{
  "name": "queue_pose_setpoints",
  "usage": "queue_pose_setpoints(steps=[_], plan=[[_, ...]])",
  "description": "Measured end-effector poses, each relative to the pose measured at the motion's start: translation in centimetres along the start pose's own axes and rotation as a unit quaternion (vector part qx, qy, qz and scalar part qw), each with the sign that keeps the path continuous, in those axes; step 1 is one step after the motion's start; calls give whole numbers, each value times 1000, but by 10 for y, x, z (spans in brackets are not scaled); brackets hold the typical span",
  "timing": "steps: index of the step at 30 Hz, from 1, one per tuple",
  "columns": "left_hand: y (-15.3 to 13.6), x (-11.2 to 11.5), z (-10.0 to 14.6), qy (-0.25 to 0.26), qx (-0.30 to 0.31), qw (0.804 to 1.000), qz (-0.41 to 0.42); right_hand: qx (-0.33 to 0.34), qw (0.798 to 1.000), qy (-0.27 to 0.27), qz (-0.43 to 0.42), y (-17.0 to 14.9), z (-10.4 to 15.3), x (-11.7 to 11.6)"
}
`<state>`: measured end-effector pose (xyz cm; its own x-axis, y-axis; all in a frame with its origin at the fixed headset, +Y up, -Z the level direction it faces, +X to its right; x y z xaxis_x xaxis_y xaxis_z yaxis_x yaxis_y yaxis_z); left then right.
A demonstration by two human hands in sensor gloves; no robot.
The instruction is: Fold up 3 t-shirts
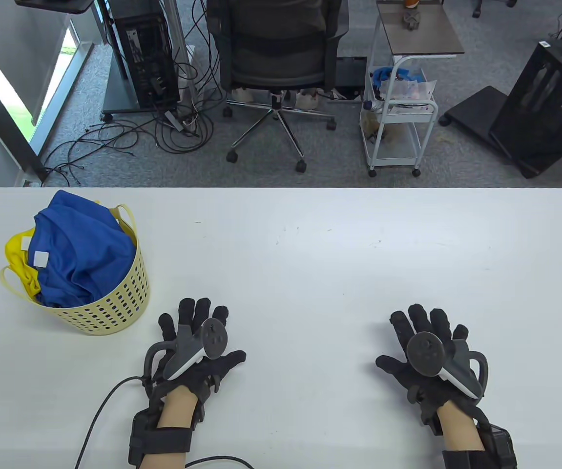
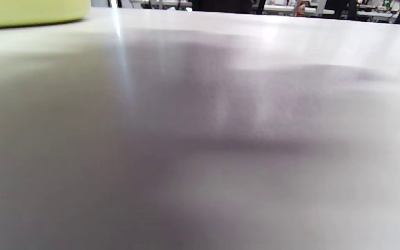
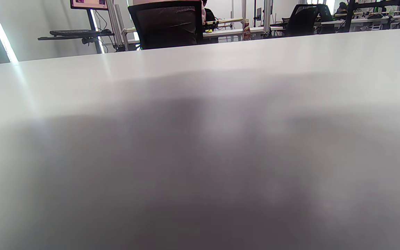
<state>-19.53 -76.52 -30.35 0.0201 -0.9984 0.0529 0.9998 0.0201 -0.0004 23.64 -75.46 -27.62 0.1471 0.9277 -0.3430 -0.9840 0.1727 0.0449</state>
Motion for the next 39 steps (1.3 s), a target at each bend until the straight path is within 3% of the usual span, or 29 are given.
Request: queue_pose_setpoints(steps=[7, 14, 19, 23, 27, 31, 39], plan=[[10, -18, 7, 31, 20, 999, 18, 5, 1000, 5, -6, 0, 0, 0], [11, -92, 9, 97, -4, 994, 47, 20, 1000, 10, -14, 2, -1, 0], [-27, -159, -1, 148, -47, 988, 21, 21, 1000, 9, -14, 2, -1, 0], [-81, -189, -16, 141, -111, 983, -31, 15, 1000, 9, -18, -1, 1, 0], [-131, -195, -27, 135, -158, 978, -19, 10, 999, 16, -29, -5, 0, -2], [-165, -184, -38, 113, -193, 972, -69, 1, 999, 29, -33, -8, -4, -6], [-187, -161, -56, 91, -213, 967, -106, -5, 999, 42, -31, -8, -8, -10]])
Point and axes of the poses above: the tracker on the back of each hand, its own y axis roughly to the thumb side, its own z axis roughly from the fingertips to the wrist, x = y × z, the point moved 1 cm from there along -z, roughly from the wrist to the fingertips, and after that the axes turned 15 degrees about y, right-handed, at the moved point
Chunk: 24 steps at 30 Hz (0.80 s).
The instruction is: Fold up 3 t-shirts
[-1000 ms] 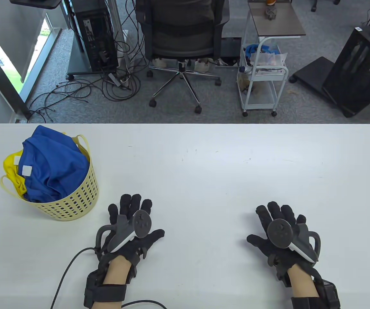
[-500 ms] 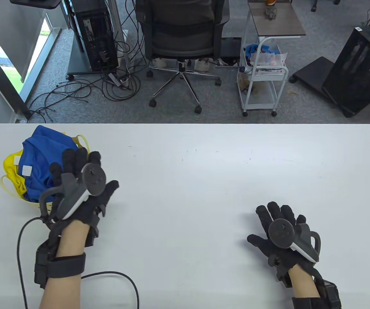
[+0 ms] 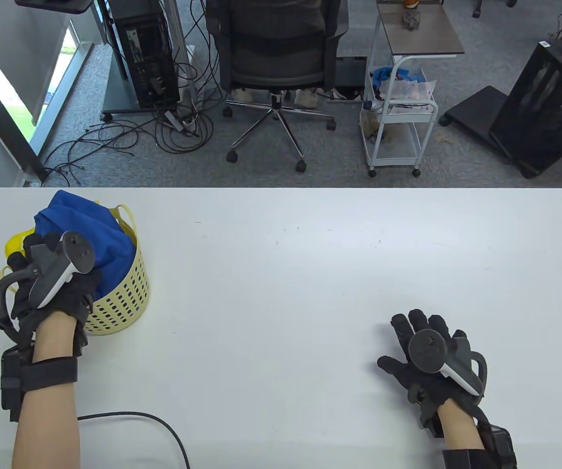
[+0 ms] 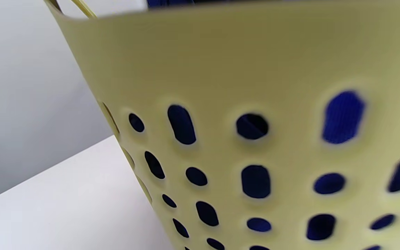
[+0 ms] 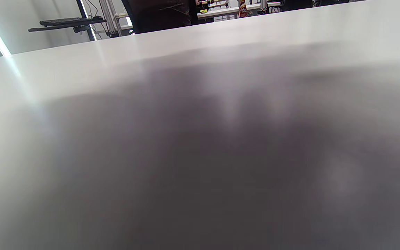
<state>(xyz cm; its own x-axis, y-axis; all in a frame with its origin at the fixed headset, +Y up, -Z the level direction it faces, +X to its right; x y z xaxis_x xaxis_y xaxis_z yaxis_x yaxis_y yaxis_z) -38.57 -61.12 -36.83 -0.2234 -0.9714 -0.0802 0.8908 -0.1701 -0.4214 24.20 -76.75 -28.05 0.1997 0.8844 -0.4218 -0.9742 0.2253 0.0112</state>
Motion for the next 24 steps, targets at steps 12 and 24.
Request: queue_pose_setpoints(steps=[12, 24], plan=[[1, 5, -9, 81, -16, 996, -17, 14, 1000, 18, -5, 3, -3, -3], [2, -38, 14, 135, 22, 991, 12, 28, 1000, 13, -1, 6, -1, -1]])
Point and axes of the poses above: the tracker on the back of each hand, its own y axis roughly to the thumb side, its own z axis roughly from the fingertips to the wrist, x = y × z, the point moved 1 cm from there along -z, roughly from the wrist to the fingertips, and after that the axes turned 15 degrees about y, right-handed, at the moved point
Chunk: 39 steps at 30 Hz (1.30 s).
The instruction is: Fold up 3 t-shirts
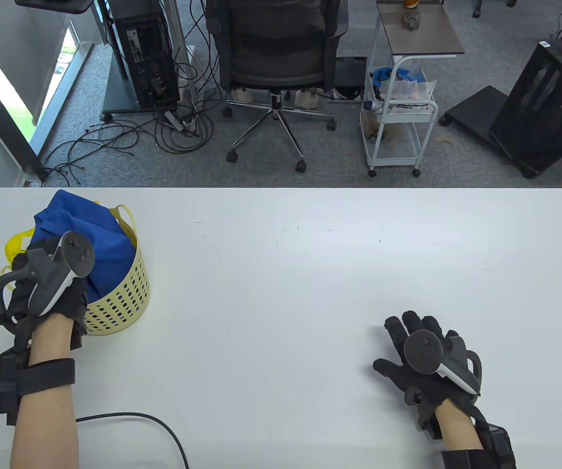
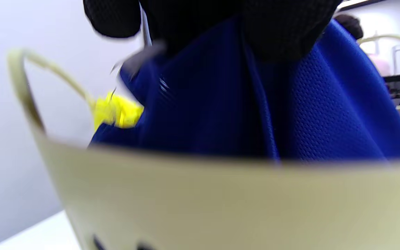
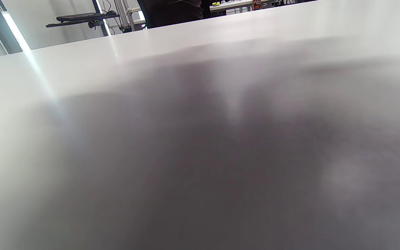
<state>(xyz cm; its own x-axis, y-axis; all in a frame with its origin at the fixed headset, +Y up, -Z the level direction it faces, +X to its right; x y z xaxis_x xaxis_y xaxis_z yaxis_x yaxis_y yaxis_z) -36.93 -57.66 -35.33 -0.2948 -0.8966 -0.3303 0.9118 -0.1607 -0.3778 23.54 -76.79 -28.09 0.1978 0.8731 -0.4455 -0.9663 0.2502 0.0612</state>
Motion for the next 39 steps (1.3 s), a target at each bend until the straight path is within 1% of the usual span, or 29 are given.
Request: queue_pose_setpoints(steps=[3, 5, 6, 7, 11, 15, 22, 24, 27, 29, 31, 34, 36, 39], plan=[[5, -16, 1, 32, 13, 999, 3, 5, 1000, -4, -8, -1, 2, 2], [9, -25, 0, 17, 11, 1000, 12, 8, 1000, -5, -11, -2, 3, 2], [11, -29, 0, 21, 13, 1000, 14, 8, 1000, -5, -13, -2, 3, 3], [14, -36, 1, 37, 17, 999, 17, 9, 1000, -5, -14, -2, 3, 3], [23, -63, 1, 55, 28, 998, 17, 16, 1000, -8, -18, -1, 4, 4], [28, -96, 1, 76, 33, 996, 21, 21, 1000, -12, -20, -1, 5, 5], [35, -168, 4, 132, 50, 990, 24, 24, 999, -13, -24, -1, 4, 5], [40, -192, 8, 149, 61, 987, 32, 24, 999, -12, -23, -1, 5, 5], [48, -221, 14, 165, 73, 982, 44, 24, 999, -13, -23, -1, 5, 6], [57, -244, 19, 182, 85, 979, 48, 24, 999, -15, -25, -1, 6, 6], [65, -261, 23, 193, 94, 975, 58, 23, 999, -14, -25, -1, 6, 6], [83, -290, 32, 211, 109, 967, 91, 21, 999, -12, -28, -2, 6, 6], [96, -305, 37, 220, 120, 961, 117, 20, 999, -11, -29, -2, 6, 6], [116, -322, 46, 227, 140, 952, 149, 21, 999, -13, -32, -3, 7, 7]])
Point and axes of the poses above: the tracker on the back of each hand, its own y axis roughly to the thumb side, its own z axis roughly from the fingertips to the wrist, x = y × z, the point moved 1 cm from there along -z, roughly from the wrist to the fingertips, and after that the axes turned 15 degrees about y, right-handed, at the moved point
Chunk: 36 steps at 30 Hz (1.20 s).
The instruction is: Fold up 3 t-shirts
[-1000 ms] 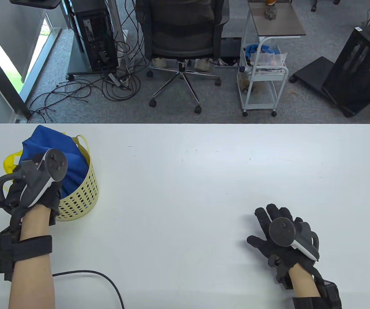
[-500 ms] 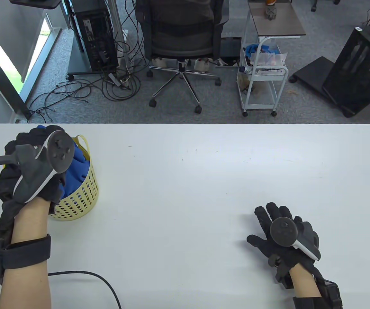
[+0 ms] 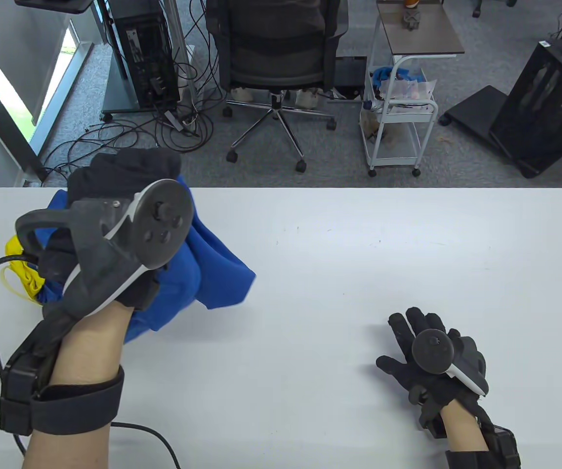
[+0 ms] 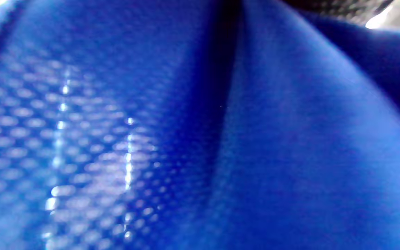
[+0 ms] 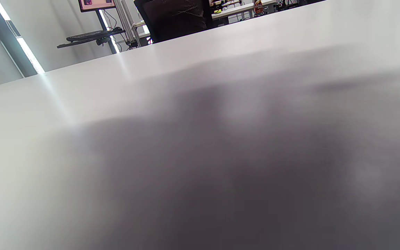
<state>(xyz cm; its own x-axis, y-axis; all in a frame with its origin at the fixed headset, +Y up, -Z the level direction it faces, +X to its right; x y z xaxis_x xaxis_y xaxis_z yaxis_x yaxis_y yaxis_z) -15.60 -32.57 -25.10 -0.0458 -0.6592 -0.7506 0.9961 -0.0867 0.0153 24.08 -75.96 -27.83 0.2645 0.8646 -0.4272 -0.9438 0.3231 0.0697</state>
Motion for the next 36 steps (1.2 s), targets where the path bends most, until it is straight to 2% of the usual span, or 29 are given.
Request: queue_pose_setpoints(steps=[8, 11, 14, 18, 23, 30, 33, 36], plan=[[93, -16, 6, 7, 84, 994, 76, 0, 1000, -1, -9, -2, 1, 2], [108, -12, 9, 5, 101, 993, 66, 0, 1000, -3, -14, -4, 2, 3], [112, 4, 11, -27, 97, 993, 56, -1, 1000, -4, -21, -6, 3, 4], [110, 45, 21, -84, 90, 992, 30, -4, 1000, -4, -28, -8, 4, 4], [101, 123, 48, -189, 86, 978, -11, -7, 999, -7, -39, -12, 4, 6], [76, 225, 99, -295, 79, 951, -44, -3, 999, -15, -39, -10, 6, 9], [57, 260, 118, -325, 61, 943, -47, 8, 999, -29, -31, -5, 7, 11], [40, 283, 130, -347, 37, 936, -46, 18, 999, -32, -14, 3, 8, 11]])
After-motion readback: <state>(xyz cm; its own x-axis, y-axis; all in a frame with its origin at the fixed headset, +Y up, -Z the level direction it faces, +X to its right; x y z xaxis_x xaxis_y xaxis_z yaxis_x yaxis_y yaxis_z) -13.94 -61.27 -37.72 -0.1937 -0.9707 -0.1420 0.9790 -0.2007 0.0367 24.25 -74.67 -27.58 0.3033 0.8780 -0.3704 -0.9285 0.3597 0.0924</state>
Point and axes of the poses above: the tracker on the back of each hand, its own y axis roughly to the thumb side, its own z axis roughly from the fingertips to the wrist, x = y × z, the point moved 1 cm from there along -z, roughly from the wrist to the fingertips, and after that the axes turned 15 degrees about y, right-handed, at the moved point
